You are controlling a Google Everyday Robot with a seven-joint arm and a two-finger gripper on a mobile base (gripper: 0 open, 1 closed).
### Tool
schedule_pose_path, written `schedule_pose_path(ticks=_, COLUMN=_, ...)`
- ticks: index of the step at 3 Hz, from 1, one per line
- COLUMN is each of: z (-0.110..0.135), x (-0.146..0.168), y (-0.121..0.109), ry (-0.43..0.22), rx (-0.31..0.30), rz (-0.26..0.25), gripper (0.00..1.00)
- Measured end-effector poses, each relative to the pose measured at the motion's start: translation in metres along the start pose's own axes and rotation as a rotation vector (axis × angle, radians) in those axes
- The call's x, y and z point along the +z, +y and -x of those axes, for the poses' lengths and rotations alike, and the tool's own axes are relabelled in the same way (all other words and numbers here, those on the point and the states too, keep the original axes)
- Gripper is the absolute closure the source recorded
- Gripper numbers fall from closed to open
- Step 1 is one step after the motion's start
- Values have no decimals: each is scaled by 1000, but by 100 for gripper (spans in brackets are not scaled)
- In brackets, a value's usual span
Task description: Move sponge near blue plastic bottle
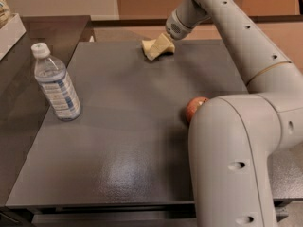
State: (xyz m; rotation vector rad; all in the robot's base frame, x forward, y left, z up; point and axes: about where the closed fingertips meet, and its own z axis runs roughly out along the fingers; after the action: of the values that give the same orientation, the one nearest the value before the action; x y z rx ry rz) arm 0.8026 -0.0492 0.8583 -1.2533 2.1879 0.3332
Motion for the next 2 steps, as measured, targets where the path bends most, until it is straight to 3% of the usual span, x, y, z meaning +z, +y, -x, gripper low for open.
schedule_pose_path(ticks=2, z=4, x=4, y=-1, ry=13, rx=-5, rz=0, gripper=64)
